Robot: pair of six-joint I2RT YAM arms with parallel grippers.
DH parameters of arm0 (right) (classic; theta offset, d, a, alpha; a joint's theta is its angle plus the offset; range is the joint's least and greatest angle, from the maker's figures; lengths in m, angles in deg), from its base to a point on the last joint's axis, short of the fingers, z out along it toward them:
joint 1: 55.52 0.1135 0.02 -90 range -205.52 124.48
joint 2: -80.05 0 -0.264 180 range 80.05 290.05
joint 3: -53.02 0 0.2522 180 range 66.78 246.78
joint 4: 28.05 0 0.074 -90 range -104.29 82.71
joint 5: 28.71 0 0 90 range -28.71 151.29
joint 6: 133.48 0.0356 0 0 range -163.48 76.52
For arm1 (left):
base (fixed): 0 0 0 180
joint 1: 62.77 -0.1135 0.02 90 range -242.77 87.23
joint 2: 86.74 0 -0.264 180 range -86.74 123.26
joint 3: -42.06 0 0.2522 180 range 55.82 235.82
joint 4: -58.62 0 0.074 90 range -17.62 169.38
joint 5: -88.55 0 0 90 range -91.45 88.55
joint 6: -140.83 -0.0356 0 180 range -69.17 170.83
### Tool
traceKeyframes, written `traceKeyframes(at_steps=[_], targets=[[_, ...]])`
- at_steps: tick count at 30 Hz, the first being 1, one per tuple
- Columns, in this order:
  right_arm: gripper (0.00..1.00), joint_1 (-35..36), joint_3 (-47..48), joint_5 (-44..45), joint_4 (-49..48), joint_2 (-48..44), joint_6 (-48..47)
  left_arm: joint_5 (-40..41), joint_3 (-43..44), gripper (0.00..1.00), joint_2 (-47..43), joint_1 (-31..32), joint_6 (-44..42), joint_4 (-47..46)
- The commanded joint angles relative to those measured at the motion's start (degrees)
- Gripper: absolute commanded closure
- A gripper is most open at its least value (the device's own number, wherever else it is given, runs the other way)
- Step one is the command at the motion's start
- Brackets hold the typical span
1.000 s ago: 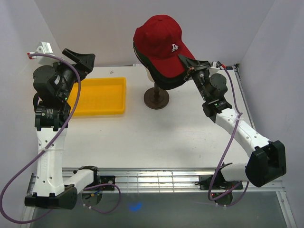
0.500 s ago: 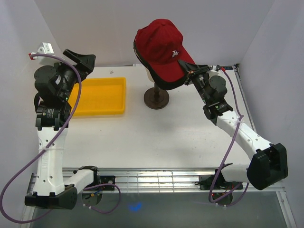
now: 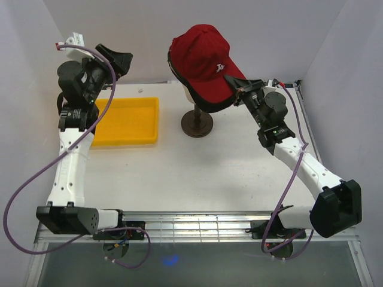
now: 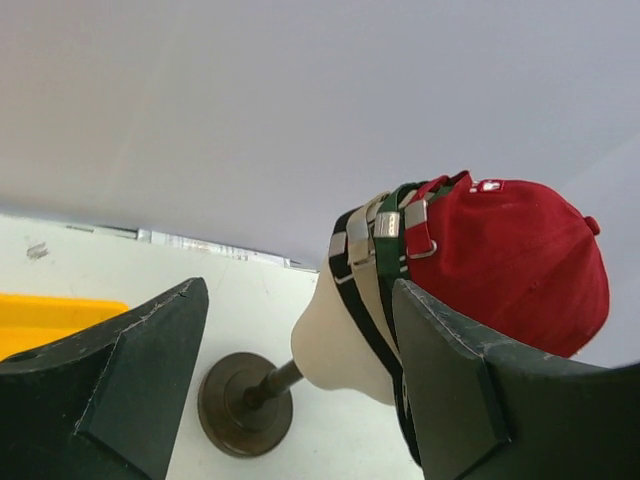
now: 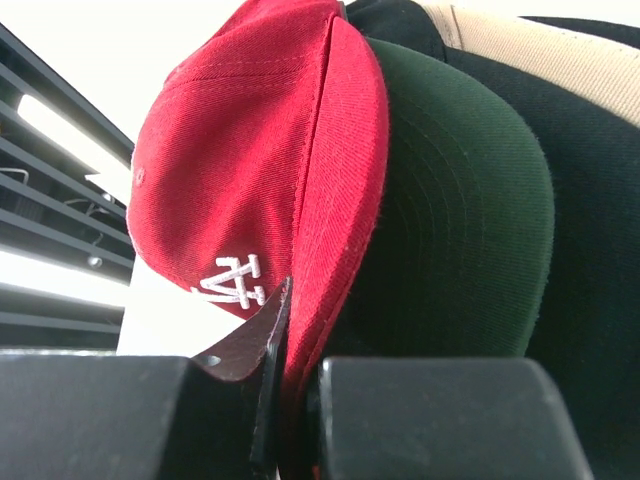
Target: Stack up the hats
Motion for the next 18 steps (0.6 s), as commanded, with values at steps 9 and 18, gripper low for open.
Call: traceKeyframes(at_steps=[9,18], targets=[[0.92,-2.21,6.38,-10.68,13.88,5.92,-8.01,-20.64,13.41,0.15,21.85,0.66,-0.76,-21.38],[0.92,-4.58,10.95,-15.6,18.71,10.04,-11.35,-24.24,13.86,0.15,27.22,0.74,3.62,-32.44]])
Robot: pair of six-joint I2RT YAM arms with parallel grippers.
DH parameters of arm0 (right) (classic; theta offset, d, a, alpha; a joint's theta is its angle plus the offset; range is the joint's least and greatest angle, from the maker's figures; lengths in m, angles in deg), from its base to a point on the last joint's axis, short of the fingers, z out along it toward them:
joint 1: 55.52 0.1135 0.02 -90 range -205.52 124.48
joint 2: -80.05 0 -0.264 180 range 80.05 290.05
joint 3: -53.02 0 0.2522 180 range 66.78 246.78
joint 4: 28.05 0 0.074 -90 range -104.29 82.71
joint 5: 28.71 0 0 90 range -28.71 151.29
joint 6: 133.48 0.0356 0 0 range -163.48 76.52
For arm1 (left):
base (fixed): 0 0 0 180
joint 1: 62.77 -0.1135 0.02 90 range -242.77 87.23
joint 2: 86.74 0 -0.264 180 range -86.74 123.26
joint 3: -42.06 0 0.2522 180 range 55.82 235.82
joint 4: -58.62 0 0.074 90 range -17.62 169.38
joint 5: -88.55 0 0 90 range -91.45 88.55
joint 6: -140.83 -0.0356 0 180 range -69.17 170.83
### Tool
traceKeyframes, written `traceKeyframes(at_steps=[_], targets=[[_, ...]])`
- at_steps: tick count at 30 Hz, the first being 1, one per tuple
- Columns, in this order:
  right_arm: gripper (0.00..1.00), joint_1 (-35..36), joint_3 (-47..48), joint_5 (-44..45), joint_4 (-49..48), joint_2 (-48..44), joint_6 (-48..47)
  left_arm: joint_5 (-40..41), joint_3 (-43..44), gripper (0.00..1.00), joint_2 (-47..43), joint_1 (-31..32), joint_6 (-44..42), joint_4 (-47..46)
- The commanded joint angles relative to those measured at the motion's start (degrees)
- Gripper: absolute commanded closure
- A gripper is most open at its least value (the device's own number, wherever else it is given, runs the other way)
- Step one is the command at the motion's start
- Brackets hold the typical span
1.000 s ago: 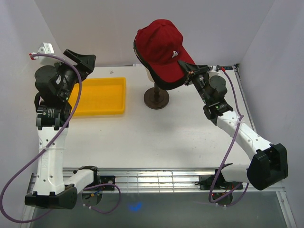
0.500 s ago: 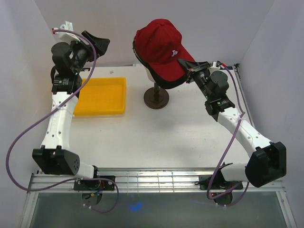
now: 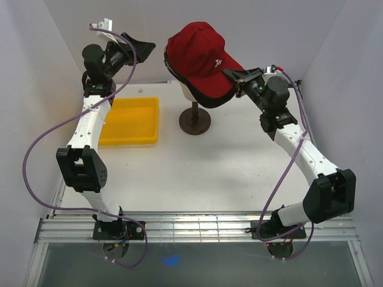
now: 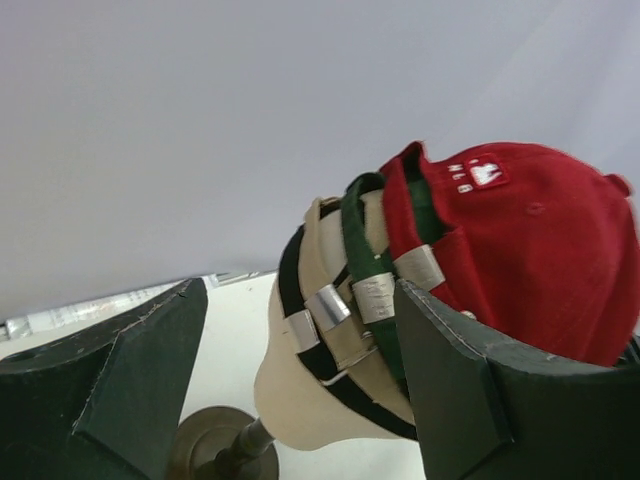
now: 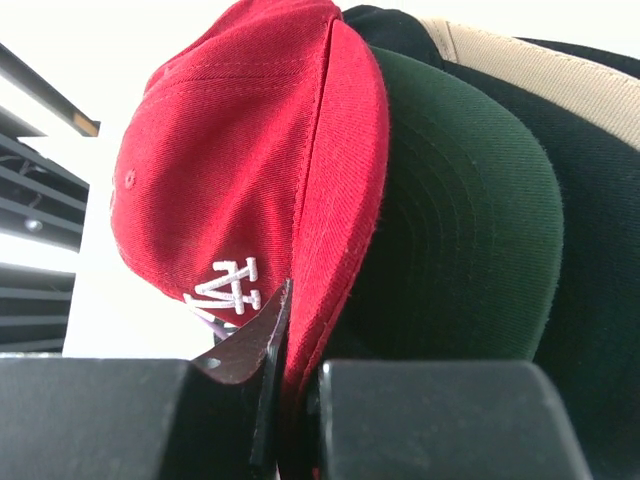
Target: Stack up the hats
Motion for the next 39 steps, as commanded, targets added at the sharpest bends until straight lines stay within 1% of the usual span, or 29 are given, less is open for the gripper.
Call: traceKeyframes(at_steps=[1,4,6,13,16,20,25,27,29,30,32,33,35,36,39], targets=[[0.92,-0.62,1.27,-5.7,11.81,4.51,-6.18,-3.3,1.16,0.14,-1.44,0.11,3.6,-11.16],[0.92,-2.03,3.03,-8.95,12.24,6.45,-6.97,-4.0,0.63,0.14,-0.83,0.2,6.41,-14.78],[0.92,-2.65,4.53,-10.01,13.38,7.16,-7.67,-5.32,1.85,0.14,0.84,0.37,7.65,-17.94],[0.92,-3.79,9.18,-11.51,17.07,9.18,-10.13,-6.91,8.09,0.13,7.43,2.65,6.08,-17.69],[0.92,-3.88,10.68,-11.95,18.05,10.06,-10.92,-5.95,9.76,0.12,9.45,4.33,3.71,-16.99],[0.92,-3.97,11.03,-12.39,18.4,10.59,-11.1,-3.31,11.96,0.12,11.83,6.35,3.0,-16.81],[0.92,-4.06,11.12,-12.3,18.66,10.77,-11.28,-0.94,11.45,0.13,12.19,7.41,2.3,-16.9],[0.92,-4.06,11.38,-12.39,18.75,10.85,-11.36,0.9,10.65,0.16,11.4,7.93,1.16,-16.72],[0.92,-4.06,11.65,-12.39,18.84,11.03,-11.45,1.79,10.82,0.21,11.31,8.2,-0.5,-14.18],[0.92,-4.06,11.65,-12.39,18.93,11.03,-11.45,1.88,10.82,0.28,11.31,8.37,-1.04,-13.48],[0.92,-4.06,12.0,-12.39,19.1,11.21,-11.63,2.58,10.47,0.34,11.48,8.9,-2.96,-11.37],[0.92,-4.06,12.0,-12.39,19.1,11.29,-11.63,3.11,10.21,0.42,11.4,9.16,-3.67,-10.58],[0.92,-4.06,12.0,-12.39,19.01,11.38,-11.63,4.95,8.81,0.49,11.22,9.51,-4.73,-8.99],[0.92,-4.06,11.91,-12.3,19.1,11.47,-11.63,5.74,8.11,0.57,11.05,9.6,-5.0,-8.73],[0.92,-4.06,11.3,-12.21,19.01,11.38,-11.63,8.73,6.69,0.73,10.43,10.13,-6.31,-7.5]])
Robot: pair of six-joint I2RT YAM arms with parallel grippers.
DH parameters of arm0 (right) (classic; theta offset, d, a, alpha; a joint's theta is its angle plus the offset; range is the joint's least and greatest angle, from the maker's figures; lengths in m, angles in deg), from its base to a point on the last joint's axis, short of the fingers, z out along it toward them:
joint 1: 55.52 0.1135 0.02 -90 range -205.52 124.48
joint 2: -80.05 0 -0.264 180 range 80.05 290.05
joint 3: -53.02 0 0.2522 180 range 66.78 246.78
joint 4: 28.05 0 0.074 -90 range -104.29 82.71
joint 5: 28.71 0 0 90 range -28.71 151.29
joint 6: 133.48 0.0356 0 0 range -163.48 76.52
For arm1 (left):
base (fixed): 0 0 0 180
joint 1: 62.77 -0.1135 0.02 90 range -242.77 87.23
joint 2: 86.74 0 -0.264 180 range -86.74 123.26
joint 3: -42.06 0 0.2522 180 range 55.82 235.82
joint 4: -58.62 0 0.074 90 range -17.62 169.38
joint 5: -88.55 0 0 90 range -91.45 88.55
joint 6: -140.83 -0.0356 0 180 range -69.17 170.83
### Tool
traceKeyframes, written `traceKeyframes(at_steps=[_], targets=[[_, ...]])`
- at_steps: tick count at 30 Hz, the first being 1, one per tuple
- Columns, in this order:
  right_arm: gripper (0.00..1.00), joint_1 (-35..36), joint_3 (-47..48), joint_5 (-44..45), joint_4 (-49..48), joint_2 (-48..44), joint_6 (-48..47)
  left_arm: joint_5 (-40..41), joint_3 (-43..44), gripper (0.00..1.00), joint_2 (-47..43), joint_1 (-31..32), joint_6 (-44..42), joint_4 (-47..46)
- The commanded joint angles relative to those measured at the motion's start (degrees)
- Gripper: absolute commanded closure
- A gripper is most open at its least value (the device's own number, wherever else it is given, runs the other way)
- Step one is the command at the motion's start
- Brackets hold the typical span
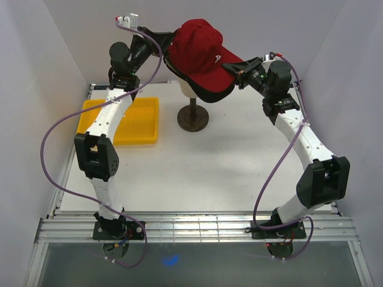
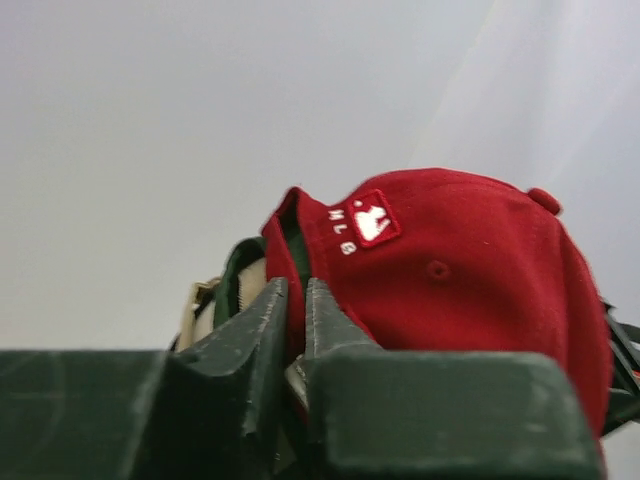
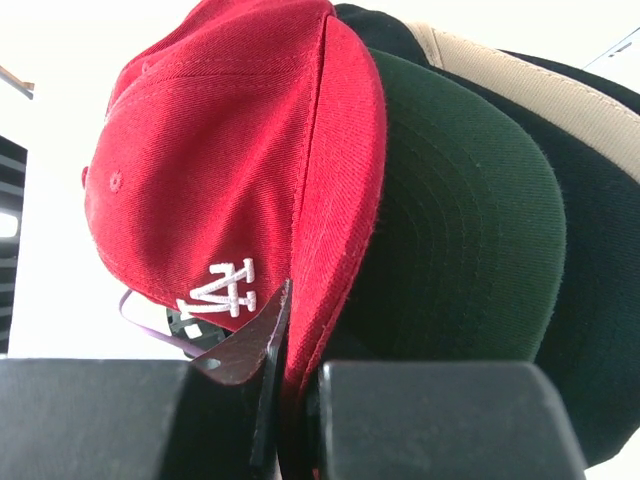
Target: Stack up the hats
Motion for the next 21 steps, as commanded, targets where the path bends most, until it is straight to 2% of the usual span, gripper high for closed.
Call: traceKeyframes(at_steps=[1,3,5,15,21], targets=[[0.92,0.47,-1.64,-1.66,10.1,2.73,-5.44,5.82,-2.25,0.82,-0.61,0.77,-4.89,9.24],[0.92,0.47,-1.9,-1.57,10.1,2.64,-5.44,7.59,-1.9,0.89,-0.17,1.13,-5.77,10.83],[0.92,0.47,-2.43,-1.48,10.1,2.64,-5.44,8.38,-1.46,1.0,0.44,1.48,-6.22,12.59],[0.92,0.03,-5.68,-0.87,9.48,1.41,-4.83,14.17,1.36,1.0,2.47,2.62,-8.59,21.46],[0.92,-0.5,-8.15,-1.74,6.67,0.7,-3.86,15.76,-0.05,1.0,1.77,2.62,-8.68,22.8]])
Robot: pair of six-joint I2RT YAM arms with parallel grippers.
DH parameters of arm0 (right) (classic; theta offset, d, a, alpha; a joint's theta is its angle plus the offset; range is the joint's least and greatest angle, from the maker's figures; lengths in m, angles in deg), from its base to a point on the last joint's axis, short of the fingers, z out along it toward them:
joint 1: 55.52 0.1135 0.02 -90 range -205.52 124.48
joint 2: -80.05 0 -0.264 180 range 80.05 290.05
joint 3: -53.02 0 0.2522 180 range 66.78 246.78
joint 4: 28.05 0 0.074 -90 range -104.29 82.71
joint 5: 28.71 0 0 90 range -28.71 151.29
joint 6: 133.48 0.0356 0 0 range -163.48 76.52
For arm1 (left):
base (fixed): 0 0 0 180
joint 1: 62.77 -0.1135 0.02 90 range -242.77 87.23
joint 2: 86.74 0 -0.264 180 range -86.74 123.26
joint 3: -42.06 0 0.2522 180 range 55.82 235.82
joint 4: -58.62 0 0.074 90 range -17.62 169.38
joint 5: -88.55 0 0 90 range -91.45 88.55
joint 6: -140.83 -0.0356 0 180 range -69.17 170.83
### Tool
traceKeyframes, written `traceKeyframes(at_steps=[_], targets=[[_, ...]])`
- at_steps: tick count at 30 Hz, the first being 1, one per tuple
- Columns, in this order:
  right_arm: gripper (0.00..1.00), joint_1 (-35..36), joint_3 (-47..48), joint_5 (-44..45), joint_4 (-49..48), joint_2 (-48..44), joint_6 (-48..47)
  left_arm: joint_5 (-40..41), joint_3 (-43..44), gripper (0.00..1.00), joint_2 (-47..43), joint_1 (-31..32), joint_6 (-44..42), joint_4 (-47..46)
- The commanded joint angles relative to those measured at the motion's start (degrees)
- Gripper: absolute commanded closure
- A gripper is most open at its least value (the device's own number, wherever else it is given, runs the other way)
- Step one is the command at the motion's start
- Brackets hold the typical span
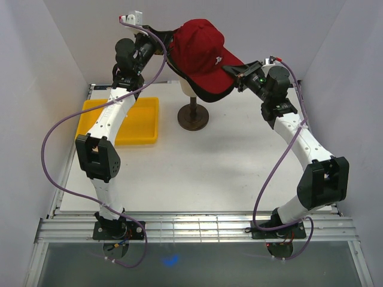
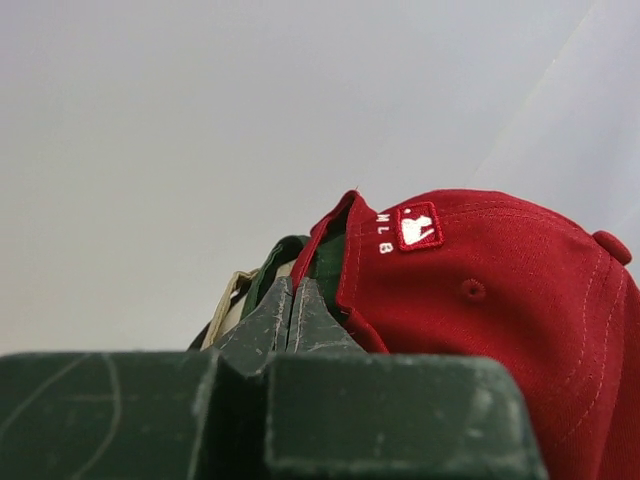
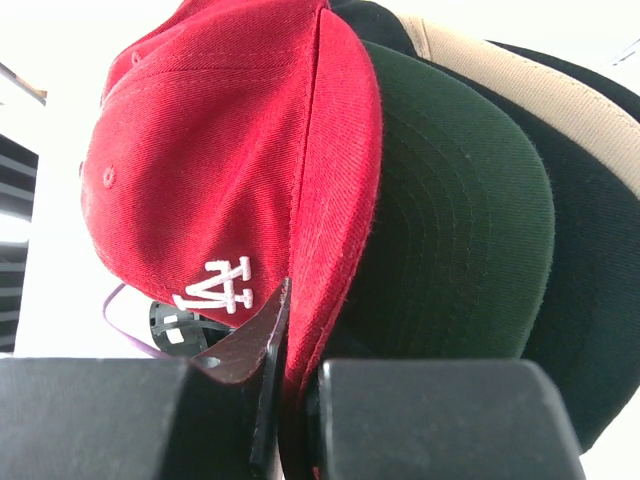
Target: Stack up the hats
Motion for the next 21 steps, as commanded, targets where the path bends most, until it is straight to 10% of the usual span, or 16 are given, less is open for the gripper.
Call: traceKeyframes(at_steps=[1,21], targets=[[0.92,-0.52,-3.49,-3.56,11.35,1.75,-4.97,4.07,-2.82,1.0,2.14,-0.13,-2.71,12.98],[0.62,-2.28,-6.83,-3.21,12.31,-2.29,-7.17,5.74,1.22,1.0,0.38,-0.13,-4.12,16.83]])
